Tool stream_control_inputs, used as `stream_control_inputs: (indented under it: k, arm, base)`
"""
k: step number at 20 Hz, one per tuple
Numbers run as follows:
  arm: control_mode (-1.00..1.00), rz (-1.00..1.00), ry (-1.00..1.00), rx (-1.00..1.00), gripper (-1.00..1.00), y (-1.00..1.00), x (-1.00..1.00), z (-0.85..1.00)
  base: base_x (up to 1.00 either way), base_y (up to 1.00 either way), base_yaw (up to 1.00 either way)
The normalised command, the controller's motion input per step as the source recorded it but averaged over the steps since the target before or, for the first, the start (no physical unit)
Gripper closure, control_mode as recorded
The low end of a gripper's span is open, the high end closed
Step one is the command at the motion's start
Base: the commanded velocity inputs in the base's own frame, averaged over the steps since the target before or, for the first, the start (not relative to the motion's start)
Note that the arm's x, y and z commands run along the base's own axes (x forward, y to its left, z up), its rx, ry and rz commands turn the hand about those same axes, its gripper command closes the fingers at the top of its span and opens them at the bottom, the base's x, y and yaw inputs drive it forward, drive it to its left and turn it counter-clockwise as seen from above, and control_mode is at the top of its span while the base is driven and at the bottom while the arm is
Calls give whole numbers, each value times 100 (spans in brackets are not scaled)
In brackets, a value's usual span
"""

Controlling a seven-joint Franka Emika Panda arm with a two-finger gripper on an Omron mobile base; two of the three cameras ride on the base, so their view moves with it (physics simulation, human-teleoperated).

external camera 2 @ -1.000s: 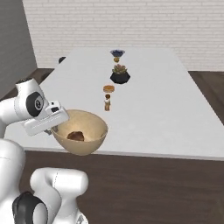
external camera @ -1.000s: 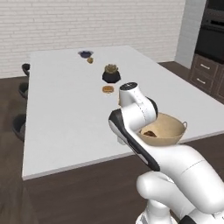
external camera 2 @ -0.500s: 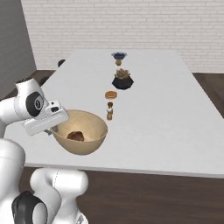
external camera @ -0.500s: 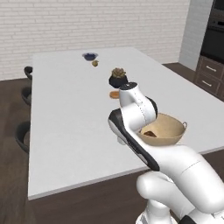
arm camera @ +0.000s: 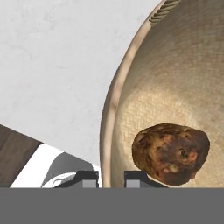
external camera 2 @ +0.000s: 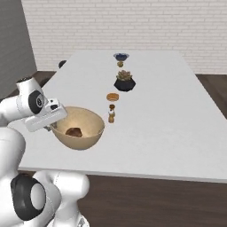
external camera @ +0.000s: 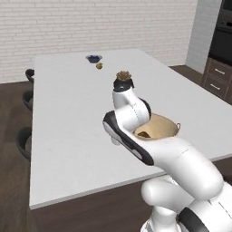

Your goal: Open the cabinet, pick up the bread from the cabinet and place it in the basket. Then move the basket to the dining counter.

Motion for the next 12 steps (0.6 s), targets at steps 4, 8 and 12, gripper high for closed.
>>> stream_control_inputs:
  k: [4, 8, 12]
  arm:
    - [-100, 0, 0, 0, 100, 20, 81, -17]
    - [-100, 0, 2, -5, 100, 1, 94, -62]
    - [-100, 0, 0, -12, 100, 0, 64, -66]
  base:
    - [0, 0, 0]
    - [0, 0, 0]
    - [0, 0, 0]
